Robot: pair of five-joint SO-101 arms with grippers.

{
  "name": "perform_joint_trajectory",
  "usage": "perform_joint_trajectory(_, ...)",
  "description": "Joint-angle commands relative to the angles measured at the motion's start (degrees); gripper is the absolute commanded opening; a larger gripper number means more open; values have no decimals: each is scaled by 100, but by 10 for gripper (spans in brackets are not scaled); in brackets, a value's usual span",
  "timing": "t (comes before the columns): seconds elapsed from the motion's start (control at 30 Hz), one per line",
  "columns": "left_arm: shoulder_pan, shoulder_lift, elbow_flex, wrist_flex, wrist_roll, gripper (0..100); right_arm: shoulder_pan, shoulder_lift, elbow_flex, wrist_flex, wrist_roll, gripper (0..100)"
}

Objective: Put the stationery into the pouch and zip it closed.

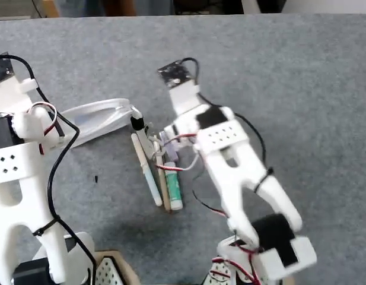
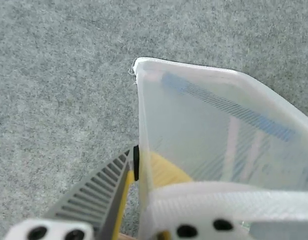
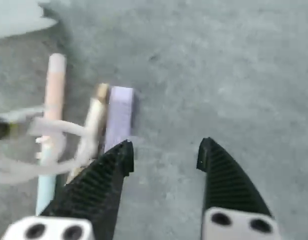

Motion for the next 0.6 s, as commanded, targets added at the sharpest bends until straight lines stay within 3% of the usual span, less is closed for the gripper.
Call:
perform_joint_trajectory(0.0,-127,-9,31,-88,-9,29,-598,382,-585,132,0,205)
perform_joint_trajectory(0.57,-127,-9,31,-79,-18,29,-527,2404,-1982,158,0,205)
